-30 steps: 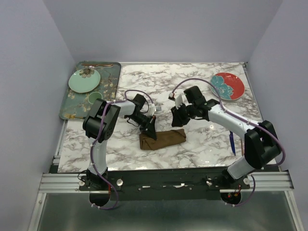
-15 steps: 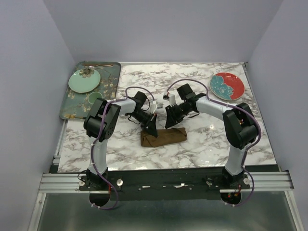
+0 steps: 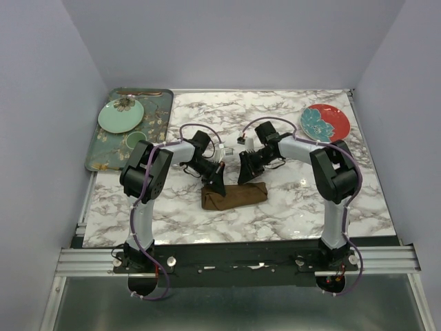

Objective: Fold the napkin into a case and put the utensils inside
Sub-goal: Stuff the top corner of the smaller-rectangle-folded napkin into the folded napkin.

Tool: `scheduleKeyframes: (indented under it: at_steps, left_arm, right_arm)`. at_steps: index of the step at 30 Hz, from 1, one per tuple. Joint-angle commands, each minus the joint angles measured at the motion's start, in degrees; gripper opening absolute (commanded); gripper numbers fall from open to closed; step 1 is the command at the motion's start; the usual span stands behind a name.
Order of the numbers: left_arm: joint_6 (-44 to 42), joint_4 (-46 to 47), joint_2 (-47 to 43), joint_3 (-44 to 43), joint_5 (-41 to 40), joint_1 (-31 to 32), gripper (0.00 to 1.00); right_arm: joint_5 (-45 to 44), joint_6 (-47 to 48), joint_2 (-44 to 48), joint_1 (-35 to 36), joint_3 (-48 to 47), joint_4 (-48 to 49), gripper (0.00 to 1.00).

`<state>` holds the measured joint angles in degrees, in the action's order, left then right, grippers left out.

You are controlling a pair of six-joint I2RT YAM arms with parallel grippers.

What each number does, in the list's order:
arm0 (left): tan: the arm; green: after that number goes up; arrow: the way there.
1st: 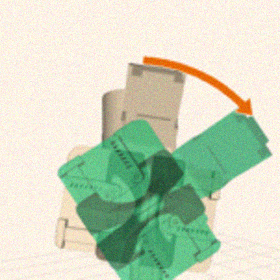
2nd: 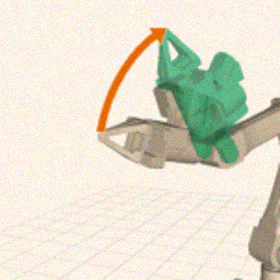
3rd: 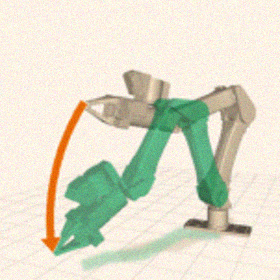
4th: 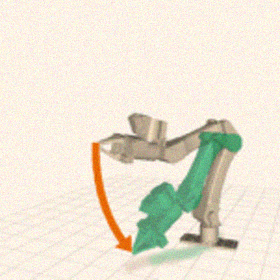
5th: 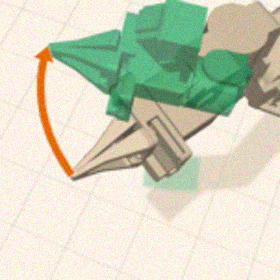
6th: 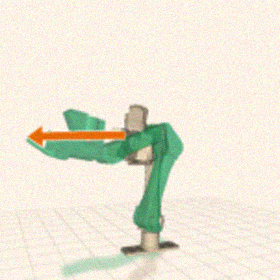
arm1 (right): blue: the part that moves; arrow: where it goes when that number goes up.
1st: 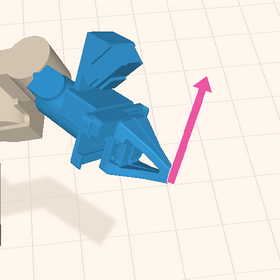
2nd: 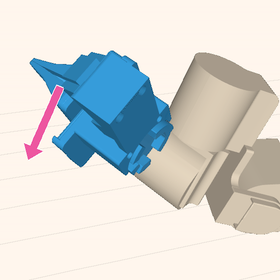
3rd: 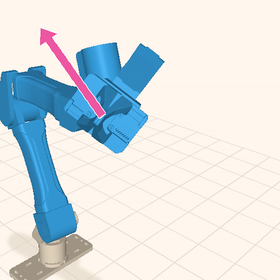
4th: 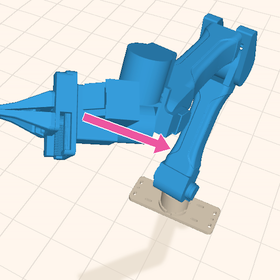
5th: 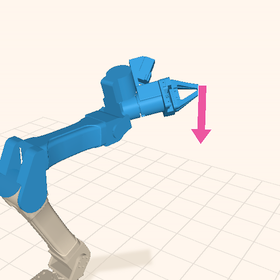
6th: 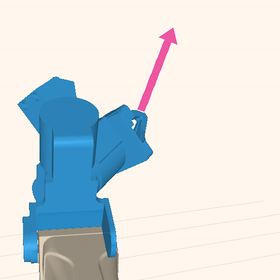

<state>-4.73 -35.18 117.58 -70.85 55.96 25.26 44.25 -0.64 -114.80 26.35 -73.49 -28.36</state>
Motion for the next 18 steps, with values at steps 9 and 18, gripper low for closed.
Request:
scheduleKeyframes:
  at_steps: [9,18]
  left_arm:
    - [-1.25,2.31,-2.79,-0.87,-1.30,1.81,0.00]
    - [1.57,4.15,-4.73,-2.10,-0.51,2.08,0.00]
  right_arm:
    - [2.68,2.22,-4.46,0.11,-2.79,-2.49,0.30]
    - [1.98,6.27,-4.11,0.19,-1.92,-2.93,0.15]
